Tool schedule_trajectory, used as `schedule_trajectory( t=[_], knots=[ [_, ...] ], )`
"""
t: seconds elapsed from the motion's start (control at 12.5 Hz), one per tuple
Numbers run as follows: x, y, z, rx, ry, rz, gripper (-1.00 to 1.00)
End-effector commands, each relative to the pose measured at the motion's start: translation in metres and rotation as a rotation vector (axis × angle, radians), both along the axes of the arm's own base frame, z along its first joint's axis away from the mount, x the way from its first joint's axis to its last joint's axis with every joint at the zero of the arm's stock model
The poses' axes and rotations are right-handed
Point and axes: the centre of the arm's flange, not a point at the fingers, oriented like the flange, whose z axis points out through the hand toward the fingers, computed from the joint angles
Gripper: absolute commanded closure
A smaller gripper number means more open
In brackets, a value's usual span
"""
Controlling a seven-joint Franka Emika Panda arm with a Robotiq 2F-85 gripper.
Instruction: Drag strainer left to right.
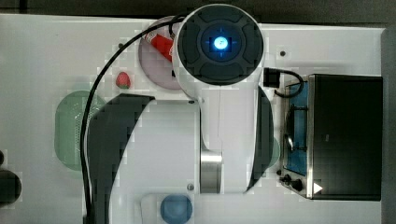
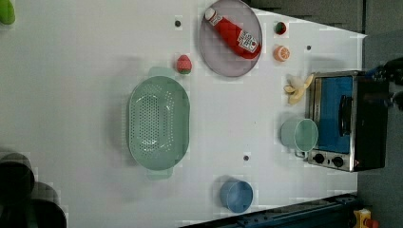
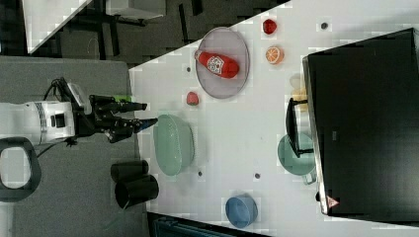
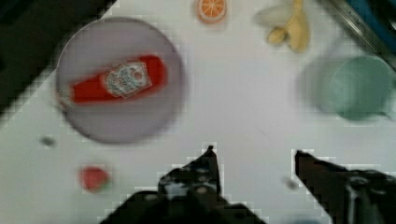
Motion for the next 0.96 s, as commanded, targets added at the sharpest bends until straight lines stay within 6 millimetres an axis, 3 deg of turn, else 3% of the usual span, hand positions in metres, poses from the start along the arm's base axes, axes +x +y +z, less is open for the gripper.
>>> schedule_trajectory(
  t=[0.08,0.24,0.4,0.64,0.96],
  knots=[
    [-0.141,-0.039,0.099,0.021,-0.017,-0.131,-0.59],
    [-0.141,-0.037,0.099,0.021,-0.016,-0.128,-0.99],
    [-0.134,-0.017,0.096,0.039,-0.028,-0.093,-1.0],
    [-0.109,0.062,0.071,0.05,-0.03,-0.002,-1.0],
    [-0.089,0.179,-0.002,-0.013,0.054,-0.166,-1.0]
  ],
)
